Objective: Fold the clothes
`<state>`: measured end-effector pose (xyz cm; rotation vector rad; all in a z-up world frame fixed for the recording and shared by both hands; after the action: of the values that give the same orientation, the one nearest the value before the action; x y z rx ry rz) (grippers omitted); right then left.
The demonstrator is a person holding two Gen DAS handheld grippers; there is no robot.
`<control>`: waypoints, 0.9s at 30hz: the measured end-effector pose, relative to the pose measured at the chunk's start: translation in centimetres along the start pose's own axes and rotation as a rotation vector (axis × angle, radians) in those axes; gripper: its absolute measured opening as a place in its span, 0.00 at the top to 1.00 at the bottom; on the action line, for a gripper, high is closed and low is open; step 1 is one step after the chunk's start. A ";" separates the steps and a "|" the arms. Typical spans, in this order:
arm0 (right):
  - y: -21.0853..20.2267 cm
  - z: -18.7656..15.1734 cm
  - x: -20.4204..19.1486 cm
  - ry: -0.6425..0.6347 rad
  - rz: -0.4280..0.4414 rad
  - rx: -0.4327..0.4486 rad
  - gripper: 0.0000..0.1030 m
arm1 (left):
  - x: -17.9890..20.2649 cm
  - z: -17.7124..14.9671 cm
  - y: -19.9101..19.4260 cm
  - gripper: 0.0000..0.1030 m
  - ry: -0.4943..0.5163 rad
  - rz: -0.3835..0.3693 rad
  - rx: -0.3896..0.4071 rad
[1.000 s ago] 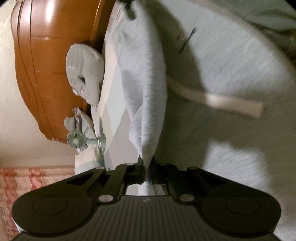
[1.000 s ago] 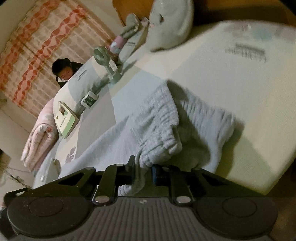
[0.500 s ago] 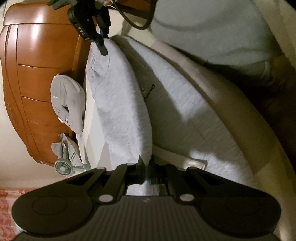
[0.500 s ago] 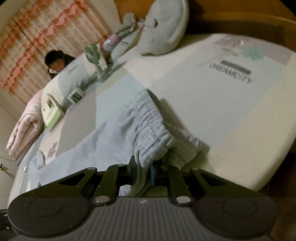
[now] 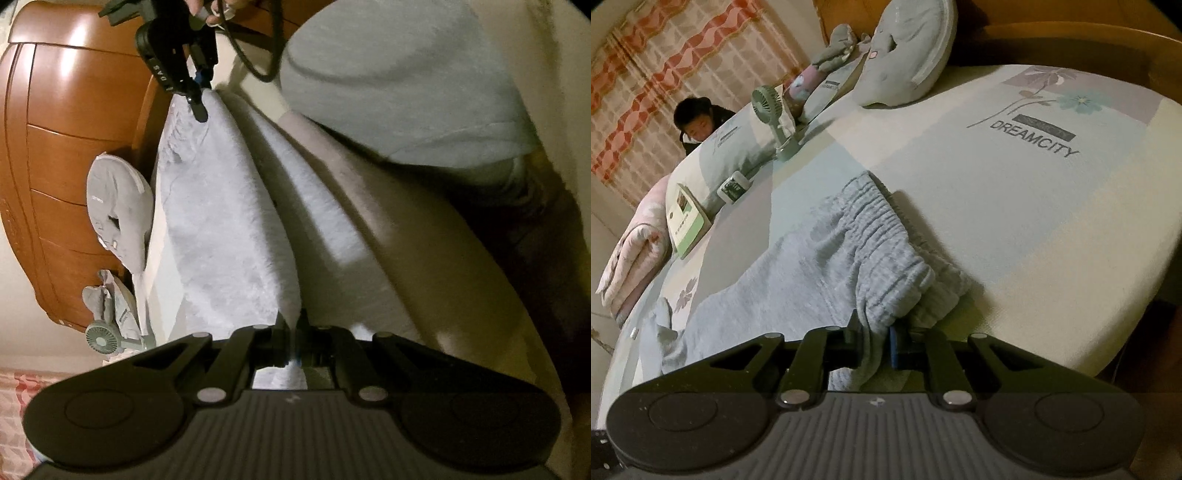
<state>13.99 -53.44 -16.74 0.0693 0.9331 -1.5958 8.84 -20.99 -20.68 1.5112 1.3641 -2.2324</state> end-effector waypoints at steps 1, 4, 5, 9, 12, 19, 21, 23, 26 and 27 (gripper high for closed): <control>0.0 0.0 0.0 -0.001 -0.004 0.003 0.86 | -0.2 0.0 0.2 0.99 -0.003 0.004 0.001; -0.3 0.2 -0.6 -0.022 -0.014 0.015 0.85 | -1.1 0.2 -0.4 0.99 -0.019 0.032 0.006; -0.5 0.4 -0.8 -0.029 -0.014 0.019 0.86 | -1.4 0.2 -0.7 0.99 -0.031 0.041 0.010; -0.1 0.1 -0.4 -0.042 -0.033 0.000 0.85 | -2.0 0.5 -1.2 0.99 -0.086 0.031 0.023; -0.1 -0.1 -0.1 -0.039 -0.026 0.000 0.82 | -0.8 0.9 -0.9 0.98 -0.107 -0.006 0.020; -3.4 -0.6 -0.6 -0.079 -0.059 -0.024 0.48 | -1.6 1.0 -3.0 0.87 -0.209 -0.053 0.037; -4.8 -0.7 -0.8 -0.131 -0.089 -0.016 0.47 | -2.4 0.5 -4.1 0.84 -0.274 -0.053 0.026; -6.0 -0.6 -1.7 -0.174 -0.092 0.003 0.47 | -3.3 -0.8 -4.9 0.83 -0.376 -0.056 0.002; -7.3 -0.4 -4.1 -0.262 -0.072 0.042 0.47 | -4.7 -3.8 -5.3 0.80 -0.577 -0.058 -0.075; -7.6 -0.4 -5.1 -0.298 -0.061 0.056 0.47 | -5.0 -4.9 -5.3 0.77 -0.644 -0.056 -0.106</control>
<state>8.72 -49.45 -10.37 -0.1560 0.6644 -1.6351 11.82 -16.16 -13.98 0.6240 1.2817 -2.3259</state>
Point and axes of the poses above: each gripper's, at about its wrist camera, not at the fingertips, and y roughly the way its jaws point, x to its right, z to its top, the point moved 9 cm from there along y, roughly the way its jaws point, and after that the axes turned 9 degrees about x, right-handed, at the moved point
